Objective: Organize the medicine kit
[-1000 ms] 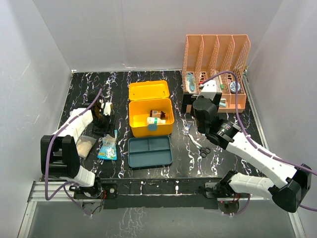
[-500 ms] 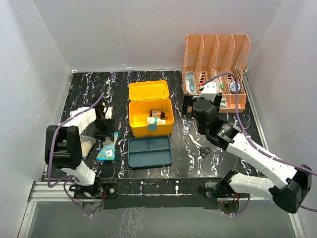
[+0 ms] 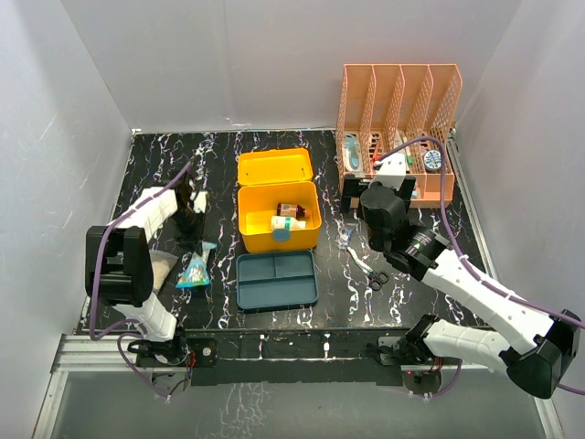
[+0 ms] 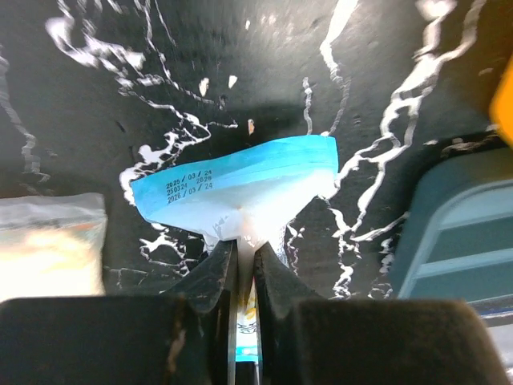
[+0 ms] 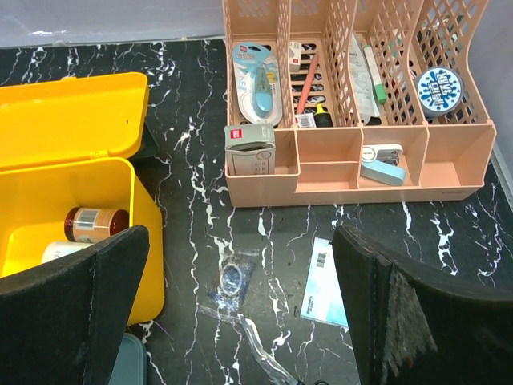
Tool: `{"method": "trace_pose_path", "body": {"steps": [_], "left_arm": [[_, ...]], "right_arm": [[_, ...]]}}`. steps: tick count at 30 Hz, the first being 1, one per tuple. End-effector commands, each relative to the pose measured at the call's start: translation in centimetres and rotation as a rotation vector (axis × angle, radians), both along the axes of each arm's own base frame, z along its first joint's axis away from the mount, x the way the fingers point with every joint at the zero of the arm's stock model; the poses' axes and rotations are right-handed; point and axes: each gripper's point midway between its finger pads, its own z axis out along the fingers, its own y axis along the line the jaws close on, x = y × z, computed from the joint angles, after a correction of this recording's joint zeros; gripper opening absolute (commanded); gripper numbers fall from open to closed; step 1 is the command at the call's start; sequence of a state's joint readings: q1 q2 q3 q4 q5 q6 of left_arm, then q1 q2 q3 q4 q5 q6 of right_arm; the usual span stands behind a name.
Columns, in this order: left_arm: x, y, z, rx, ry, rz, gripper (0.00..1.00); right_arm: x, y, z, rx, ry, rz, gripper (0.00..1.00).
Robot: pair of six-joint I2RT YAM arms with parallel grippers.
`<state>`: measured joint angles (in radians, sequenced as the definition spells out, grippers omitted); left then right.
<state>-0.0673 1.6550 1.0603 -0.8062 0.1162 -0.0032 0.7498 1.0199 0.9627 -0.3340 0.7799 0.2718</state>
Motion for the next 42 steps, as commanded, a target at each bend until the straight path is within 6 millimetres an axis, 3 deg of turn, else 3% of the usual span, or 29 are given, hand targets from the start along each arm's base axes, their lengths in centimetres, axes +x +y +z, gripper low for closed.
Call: {"method": "trace_pose_path", "body": {"steps": [1,5,8,12,15,23,31,36,42], "left_arm": [[4.2,-0.2,8.2,-0.013,-0.187,-0.007,0.00],[8.5,-0.8,16.0,-0.039,-0.331,0.016,0.00],[11.2,-2.7,20.4,-0.120,-0.410,0.043,0.00],[13.7,-5.5,23.2,-0.220,-0.510,0.050,0.00],[15.0,-8.6,24.1,-0.285,-0.555,0.027,0.00],[16.4,-16.8,24.9,-0.345,-0.633,-0.010,0.00],[17.3,-22.1,24.4,-0.532,-0.627,0.085,0.00],[16.4,-25.3,22.8,-0.546,-0.625,0.062,0.00],[14.9,-27.3,18.8,-0.498,-0.566,0.064,0.00]], "right_arm": [[0.6,0.0,0.6,0.031,-0.037,-0.020,0.98],[1.1,0.5,1.0,0.034,-0.048,-0.014,0.98],[1.7,0.8,1.5,0.032,-0.054,-0.015,0.98],[2.3,1.0,2.1,0.024,-0.050,-0.033,0.98],[2.6,0.9,2.0,0.007,-0.038,-0.045,0.98],[2.6,0.5,2.5,0.019,-0.040,-0.062,0.98],[1.9,-0.5,3.0,0.026,-0.051,-0.086,0.99],[1.3,-1.5,2.9,0.028,-0.055,-0.107,0.98],[0.6,-2.2,2.6,0.033,-0.054,-0.118,0.98]]}}
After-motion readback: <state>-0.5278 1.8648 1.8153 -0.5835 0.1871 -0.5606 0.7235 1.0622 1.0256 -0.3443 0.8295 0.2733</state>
